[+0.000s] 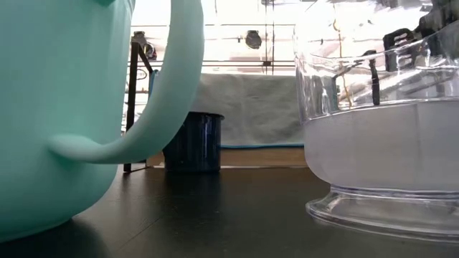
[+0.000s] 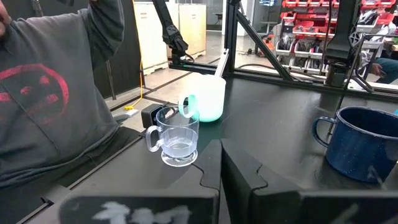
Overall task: Stack small to large cups/mugs on shelf
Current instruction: Move the light blue mug to the center of the table
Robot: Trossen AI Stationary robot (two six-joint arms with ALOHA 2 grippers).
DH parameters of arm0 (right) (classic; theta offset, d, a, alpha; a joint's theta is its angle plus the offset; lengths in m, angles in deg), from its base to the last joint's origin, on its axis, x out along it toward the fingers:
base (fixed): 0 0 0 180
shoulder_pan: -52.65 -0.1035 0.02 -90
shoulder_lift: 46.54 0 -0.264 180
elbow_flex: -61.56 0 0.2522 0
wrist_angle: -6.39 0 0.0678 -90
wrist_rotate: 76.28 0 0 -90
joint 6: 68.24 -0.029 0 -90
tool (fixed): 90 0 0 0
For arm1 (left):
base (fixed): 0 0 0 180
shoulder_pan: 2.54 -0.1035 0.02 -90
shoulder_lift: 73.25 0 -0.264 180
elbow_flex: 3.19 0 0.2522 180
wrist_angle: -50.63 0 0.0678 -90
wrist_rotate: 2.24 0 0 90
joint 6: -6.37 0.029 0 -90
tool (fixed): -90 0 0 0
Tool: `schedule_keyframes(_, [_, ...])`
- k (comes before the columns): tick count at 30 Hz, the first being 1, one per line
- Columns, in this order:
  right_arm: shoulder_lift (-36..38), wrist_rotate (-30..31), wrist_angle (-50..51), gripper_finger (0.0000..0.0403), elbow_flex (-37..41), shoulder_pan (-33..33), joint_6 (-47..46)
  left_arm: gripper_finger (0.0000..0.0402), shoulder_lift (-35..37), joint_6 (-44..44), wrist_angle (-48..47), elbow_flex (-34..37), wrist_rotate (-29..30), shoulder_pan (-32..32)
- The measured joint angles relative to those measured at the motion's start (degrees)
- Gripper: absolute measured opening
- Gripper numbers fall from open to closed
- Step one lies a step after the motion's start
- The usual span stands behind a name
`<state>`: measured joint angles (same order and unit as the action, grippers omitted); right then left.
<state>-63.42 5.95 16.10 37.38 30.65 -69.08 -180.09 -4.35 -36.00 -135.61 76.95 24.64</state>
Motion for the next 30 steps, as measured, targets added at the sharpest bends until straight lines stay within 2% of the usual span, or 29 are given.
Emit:
schedule_keyframes(4, [0.0,0.0,0.0,0.0,0.0,0.0,0.0,0.0055,0.0,-0.3,0.7,0.0,-0.5,0.4])
schedule_keyframes(13, [0.0,0.0,0.0,0.0,0.0,0.0,0.0,0.0206,0.0,-0.8,2.7,0.0,0.2,1.2])
schedule_keyframes(18, [0.0,0.0,0.0,0.0,0.0,0.0,0.0,0.0269,0.0,-2.5,1.8,0.1,0.3,1.2])
schedule_keyframes(23, [0.0,0.0,0.0,0.0,0.0,0.0,0.1,0.0298,0.0,-2.5,1.9,0.1,0.3,1.2])
schedule_keyframes(30, [0.0,0.0,0.0,0.0,0.0,0.0,0.0,0.0301,0.0,-3.1,2.0,0.1,0.9,1.2])
